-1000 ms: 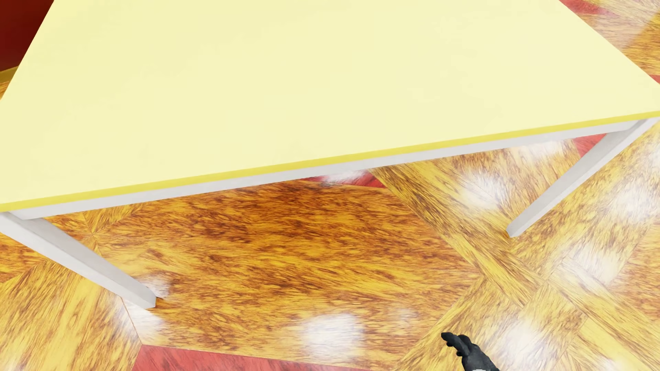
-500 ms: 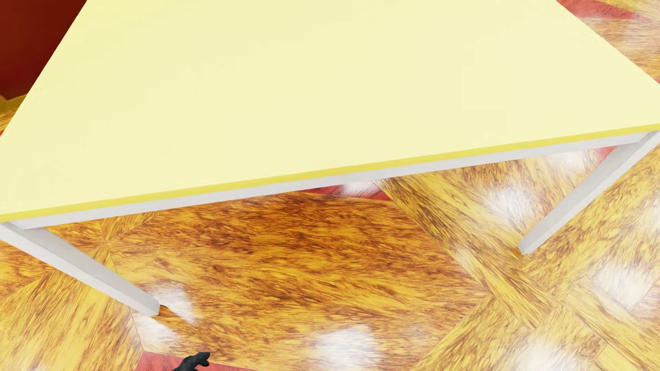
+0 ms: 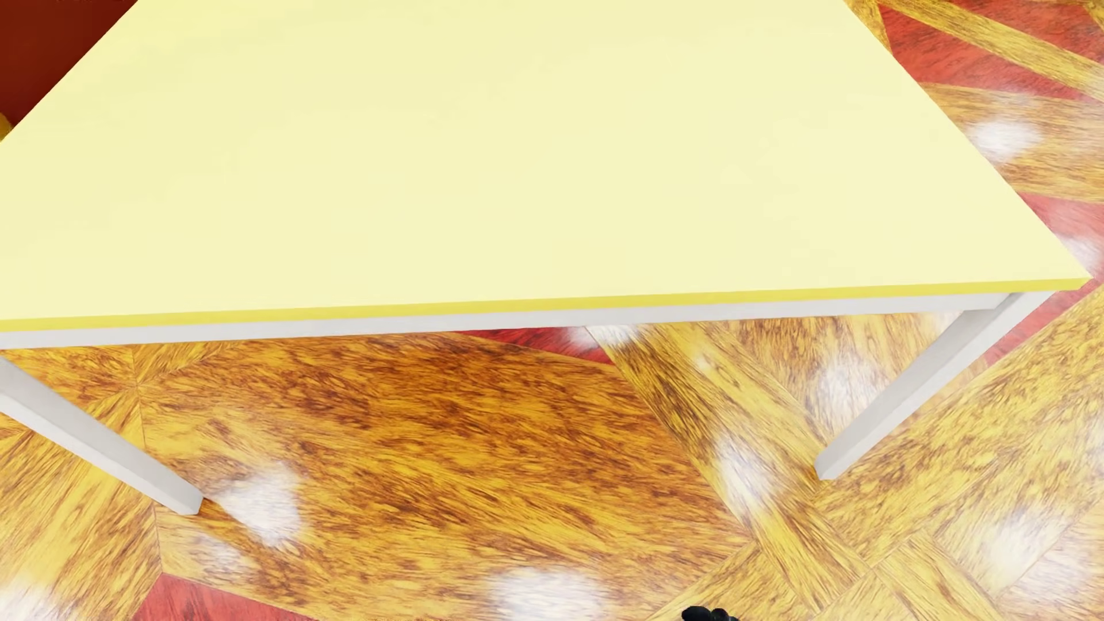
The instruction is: Move towards the yellow table
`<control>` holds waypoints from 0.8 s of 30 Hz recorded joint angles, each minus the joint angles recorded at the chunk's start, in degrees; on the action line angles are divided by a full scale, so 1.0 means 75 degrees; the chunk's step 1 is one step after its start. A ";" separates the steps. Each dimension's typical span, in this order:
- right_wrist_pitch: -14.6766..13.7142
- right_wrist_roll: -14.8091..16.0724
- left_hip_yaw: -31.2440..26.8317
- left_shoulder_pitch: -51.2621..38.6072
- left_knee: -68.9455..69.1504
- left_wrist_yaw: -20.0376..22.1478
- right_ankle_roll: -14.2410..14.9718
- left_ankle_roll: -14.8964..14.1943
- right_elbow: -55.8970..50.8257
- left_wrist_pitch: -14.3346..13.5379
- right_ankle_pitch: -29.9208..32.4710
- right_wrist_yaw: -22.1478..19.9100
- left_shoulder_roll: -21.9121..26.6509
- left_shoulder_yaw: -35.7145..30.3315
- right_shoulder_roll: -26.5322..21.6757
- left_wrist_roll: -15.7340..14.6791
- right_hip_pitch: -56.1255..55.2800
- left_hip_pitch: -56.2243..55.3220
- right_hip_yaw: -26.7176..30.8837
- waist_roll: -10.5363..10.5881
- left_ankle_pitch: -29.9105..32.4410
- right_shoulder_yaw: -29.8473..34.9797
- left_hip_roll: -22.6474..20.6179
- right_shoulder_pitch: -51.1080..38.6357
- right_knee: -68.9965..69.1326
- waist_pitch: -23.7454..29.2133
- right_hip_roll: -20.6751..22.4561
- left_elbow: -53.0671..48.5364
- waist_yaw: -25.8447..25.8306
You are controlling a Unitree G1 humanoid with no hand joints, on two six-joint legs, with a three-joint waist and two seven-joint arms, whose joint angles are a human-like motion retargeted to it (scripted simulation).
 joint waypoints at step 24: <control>0.0011 0.0312 0.0693 0.0226 -0.1713 -0.0397 -0.0329 0.0759 0.0339 0.0107 -0.0015 0.0077 0.0191 -0.0165 -0.0058 -0.0042 0.0209 0.0702 -0.0649 0.0135 -0.0003 0.0804 -0.0930 -0.0075 -0.0287 -0.0111 -0.0065 0.0211 -0.0019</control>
